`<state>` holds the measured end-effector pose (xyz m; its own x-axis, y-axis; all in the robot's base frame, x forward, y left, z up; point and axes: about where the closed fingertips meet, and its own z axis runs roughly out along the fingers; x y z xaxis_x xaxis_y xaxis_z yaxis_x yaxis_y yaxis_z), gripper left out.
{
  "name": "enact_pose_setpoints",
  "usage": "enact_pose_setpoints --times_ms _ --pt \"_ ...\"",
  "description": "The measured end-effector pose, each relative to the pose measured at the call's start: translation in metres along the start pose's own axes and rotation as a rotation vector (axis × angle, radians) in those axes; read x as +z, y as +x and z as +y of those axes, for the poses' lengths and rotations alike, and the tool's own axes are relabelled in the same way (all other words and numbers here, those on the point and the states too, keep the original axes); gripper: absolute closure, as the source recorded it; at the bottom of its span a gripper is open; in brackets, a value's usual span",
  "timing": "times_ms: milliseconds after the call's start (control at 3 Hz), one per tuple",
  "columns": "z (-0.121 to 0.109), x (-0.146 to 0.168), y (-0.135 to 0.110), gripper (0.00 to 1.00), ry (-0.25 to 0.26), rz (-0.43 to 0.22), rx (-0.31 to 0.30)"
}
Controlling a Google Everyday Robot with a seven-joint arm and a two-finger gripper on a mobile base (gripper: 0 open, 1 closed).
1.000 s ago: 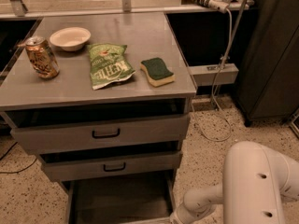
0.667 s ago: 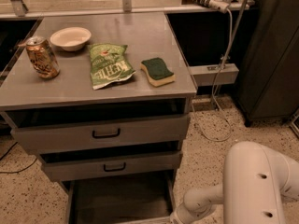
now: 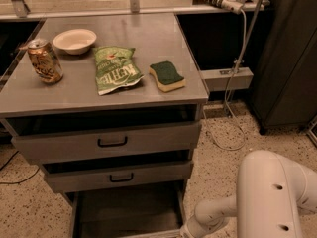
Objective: Close bottom drawer
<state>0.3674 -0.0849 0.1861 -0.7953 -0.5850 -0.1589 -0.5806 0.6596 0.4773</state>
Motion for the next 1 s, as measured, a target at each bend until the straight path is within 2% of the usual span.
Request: enact_pose_setpoints --times_ms 333,667,1000 --pt "0.0 0.0 0.0 0.12 0.0 0.0 0.0" --pt "0.0001 0.0001 0.0001 0.0 0.0 0.0 0.0" --pt "0.0001 0.0001 0.0001 0.0 0.0 0.0 0.0"
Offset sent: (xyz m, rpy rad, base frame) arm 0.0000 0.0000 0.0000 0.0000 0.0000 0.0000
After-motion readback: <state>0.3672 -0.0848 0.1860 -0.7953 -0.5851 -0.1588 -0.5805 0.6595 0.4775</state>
